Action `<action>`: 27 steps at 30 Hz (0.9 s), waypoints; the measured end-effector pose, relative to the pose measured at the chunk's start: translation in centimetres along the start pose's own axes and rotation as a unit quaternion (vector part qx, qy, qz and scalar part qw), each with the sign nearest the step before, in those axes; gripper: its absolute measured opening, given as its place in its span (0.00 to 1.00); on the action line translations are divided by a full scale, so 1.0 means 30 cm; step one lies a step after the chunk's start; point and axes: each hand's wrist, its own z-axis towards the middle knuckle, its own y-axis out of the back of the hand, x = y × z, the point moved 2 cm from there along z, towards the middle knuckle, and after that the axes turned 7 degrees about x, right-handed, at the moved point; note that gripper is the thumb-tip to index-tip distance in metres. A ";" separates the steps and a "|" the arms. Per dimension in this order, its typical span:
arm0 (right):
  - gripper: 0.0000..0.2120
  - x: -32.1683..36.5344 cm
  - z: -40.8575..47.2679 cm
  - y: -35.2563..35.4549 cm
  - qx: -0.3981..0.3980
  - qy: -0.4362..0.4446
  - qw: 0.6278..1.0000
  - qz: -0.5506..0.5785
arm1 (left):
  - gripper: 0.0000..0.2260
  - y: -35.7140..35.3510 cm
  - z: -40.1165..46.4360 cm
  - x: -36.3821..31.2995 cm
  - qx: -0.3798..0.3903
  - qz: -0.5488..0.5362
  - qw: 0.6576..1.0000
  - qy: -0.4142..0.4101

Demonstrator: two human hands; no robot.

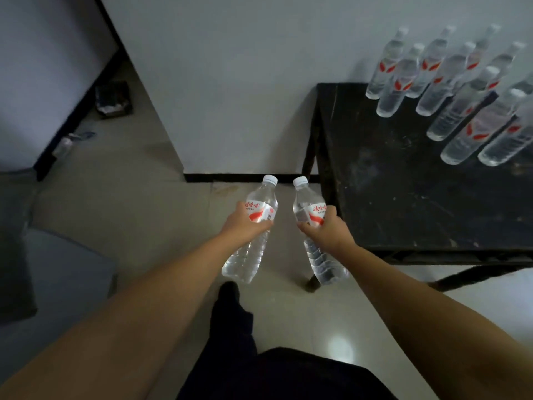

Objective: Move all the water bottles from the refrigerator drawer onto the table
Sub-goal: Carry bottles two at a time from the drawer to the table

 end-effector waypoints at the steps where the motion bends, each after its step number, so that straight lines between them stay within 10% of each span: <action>1: 0.34 0.006 0.038 0.007 -0.004 -0.007 1.000 0.002 | 0.34 0.006 0.050 -0.015 0.010 0.003 1.000 -0.006; 15: 0.33 0.218 0.513 0.196 -0.137 -0.127 0.974 0.124 | 0.31 0.229 0.729 -0.448 0.147 0.128 0.975 -0.106; 27: 0.34 0.041 0.684 0.486 -0.221 -0.212 0.938 0.161 | 0.34 -0.083 1.022 -0.846 0.265 0.193 0.928 -0.177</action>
